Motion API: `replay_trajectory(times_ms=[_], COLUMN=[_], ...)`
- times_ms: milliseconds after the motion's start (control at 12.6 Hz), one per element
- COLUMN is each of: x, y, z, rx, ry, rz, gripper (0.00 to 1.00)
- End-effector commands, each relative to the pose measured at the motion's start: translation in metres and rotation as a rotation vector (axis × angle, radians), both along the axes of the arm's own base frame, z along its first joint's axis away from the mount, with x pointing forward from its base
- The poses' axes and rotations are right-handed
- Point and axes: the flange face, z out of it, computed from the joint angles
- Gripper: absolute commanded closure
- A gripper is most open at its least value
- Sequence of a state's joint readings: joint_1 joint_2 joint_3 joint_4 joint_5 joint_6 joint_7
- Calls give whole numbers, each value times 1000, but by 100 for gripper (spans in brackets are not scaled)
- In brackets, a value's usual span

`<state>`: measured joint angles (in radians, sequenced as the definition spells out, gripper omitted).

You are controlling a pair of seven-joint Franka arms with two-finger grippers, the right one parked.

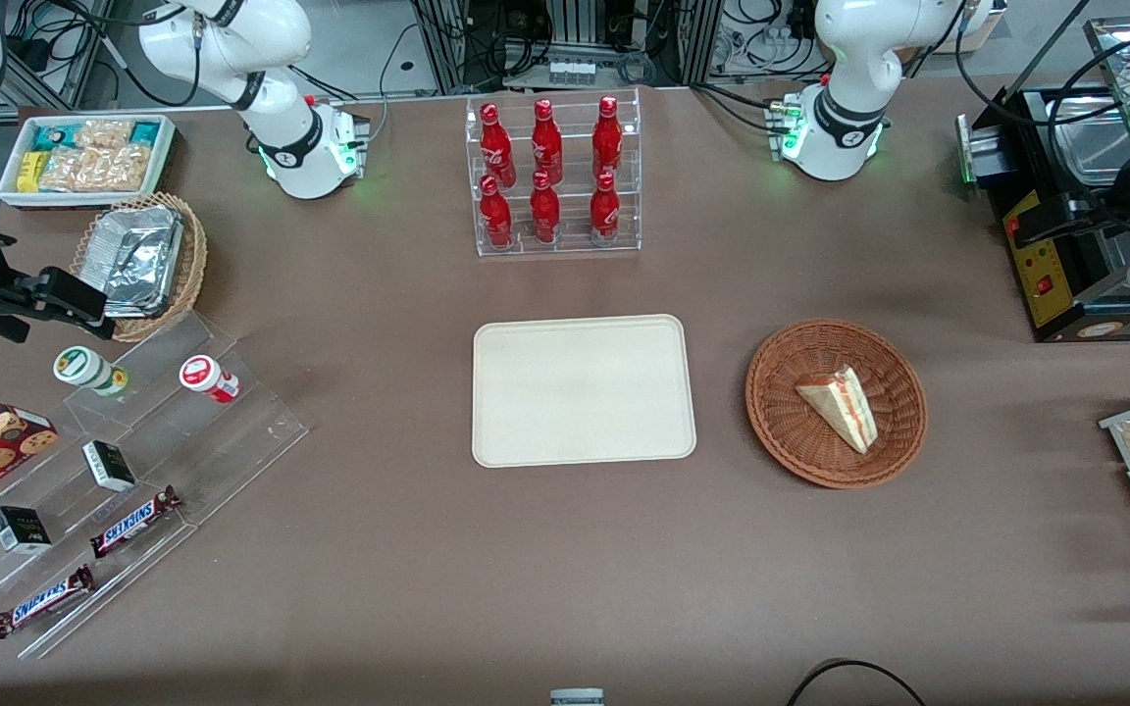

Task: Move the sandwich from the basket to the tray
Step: 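Move the left gripper over the wrapped sandwich in the wicker basket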

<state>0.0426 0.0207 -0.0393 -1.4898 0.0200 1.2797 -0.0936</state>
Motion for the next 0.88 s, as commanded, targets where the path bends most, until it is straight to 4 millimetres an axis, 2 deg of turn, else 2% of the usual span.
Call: replay_trajectory(times_ms=[0, 80, 239, 478, 796], x=[3, 4, 13, 24, 28], y=[-1, -3, -8, -23, -45], z=[1, -1, -24, -69, -145], rx=[-12, -13, -19, -20, -2], ry=[-8, -4, 40, 73, 37], rz=[-13, -11, -16, -41, -24], gripper=[0, 0, 0, 0, 0])
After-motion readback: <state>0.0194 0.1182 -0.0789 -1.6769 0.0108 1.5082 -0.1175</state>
